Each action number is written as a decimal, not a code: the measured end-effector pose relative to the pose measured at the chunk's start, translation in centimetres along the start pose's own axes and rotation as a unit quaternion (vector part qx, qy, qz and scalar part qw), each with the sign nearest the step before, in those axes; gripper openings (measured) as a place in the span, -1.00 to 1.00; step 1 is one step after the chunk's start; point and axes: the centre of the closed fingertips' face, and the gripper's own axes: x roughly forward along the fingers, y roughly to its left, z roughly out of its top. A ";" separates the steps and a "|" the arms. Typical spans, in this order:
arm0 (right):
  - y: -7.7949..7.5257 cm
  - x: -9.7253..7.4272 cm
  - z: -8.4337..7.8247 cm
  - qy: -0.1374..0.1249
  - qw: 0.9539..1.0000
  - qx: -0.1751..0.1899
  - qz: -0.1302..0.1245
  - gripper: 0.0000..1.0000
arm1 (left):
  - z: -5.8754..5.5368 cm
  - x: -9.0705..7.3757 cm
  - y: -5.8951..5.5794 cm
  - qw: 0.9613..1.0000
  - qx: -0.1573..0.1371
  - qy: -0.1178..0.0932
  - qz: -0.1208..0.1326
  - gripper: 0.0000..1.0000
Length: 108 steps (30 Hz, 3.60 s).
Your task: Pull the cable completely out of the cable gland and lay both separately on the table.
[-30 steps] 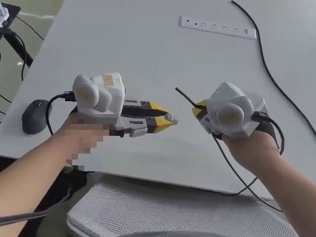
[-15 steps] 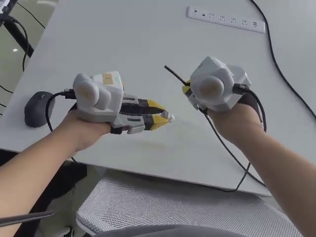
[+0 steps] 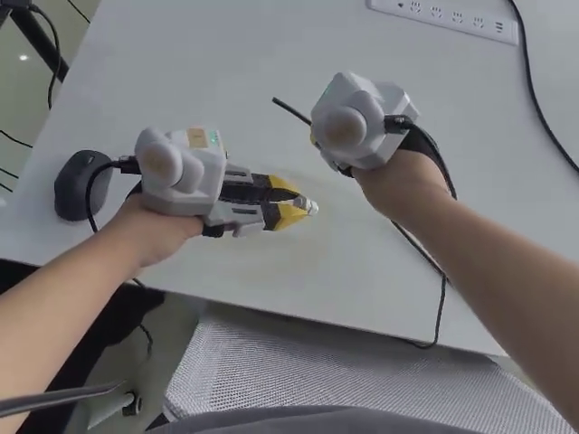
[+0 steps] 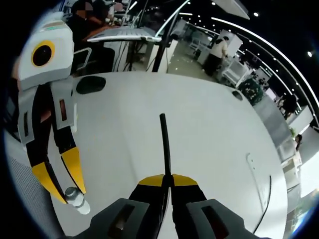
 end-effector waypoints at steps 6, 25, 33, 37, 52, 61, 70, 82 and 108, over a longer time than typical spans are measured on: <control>1.1 1.9 1.1 -0.002 1.000 -0.016 0.021 -1.00 | -1.1 -0.7 1.1 1.000 -0.009 0.002 0.007 -0.69; 4.5 5.6 0.5 0.009 0.996 -0.029 0.081 -1.00 | -5.0 -1.3 3.5 0.999 -0.027 0.016 0.024 -0.69; 4.9 6.2 0.2 0.013 0.996 -0.022 0.091 -1.00 | -6.1 -1.4 3.8 0.999 -0.030 0.025 0.028 -0.69; 5.0 6.4 0.1 0.016 0.995 -0.019 0.093 -1.00 | -6.2 -1.3 3.8 0.999 -0.031 0.024 0.028 -0.69; 5.4 7.0 0.0 0.015 0.995 -0.005 0.102 -1.00 | -7.0 -1.4 3.8 0.998 -0.006 0.055 0.031 -0.68; 5.4 7.0 0.1 0.013 0.994 0.012 0.109 -1.00 | -7.4 -1.6 4.3 0.997 0.009 0.072 0.042 -0.68; 5.4 7.0 0.0 0.011 0.993 0.018 0.116 -1.00 | -7.9 -1.4 4.4 0.994 0.027 0.092 0.046 -0.68; 5.3 7.0 -0.2 0.010 0.992 0.043 0.121 -0.97 | -8.0 -1.3 4.5 0.994 0.025 0.096 0.047 -0.68; 3.2 5.3 0.7 -0.012 0.994 0.047 0.097 -0.67 | -7.9 -1.6 4.9 0.993 0.017 0.098 0.068 -0.56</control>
